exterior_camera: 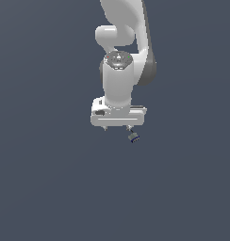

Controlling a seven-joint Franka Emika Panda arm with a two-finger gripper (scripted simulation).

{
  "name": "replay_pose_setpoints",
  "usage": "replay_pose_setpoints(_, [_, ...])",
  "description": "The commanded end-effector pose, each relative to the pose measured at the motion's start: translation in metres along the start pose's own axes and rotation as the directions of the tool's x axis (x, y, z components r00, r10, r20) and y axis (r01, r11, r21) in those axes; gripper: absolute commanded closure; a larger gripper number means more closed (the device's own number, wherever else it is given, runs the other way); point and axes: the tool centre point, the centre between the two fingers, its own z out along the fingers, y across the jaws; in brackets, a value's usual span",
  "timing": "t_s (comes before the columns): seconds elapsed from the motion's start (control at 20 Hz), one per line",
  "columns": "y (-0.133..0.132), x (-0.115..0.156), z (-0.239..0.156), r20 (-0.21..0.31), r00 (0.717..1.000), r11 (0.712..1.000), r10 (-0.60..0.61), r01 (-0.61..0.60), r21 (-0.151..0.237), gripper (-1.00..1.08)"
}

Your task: Pick up the object and move it to a goal position.

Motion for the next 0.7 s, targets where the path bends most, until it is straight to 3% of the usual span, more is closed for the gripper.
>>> replay_pose_setpoints(0.0, [0.0,0.0,0.0,0.0,1.0,1.0,0.0,0.0,0.0,-0.92])
replay_pose_setpoints(0.65, [-0.002,-0.01,0.017,0.038,0.999,1.0,0.028,-0.029,0.012,-0.92])
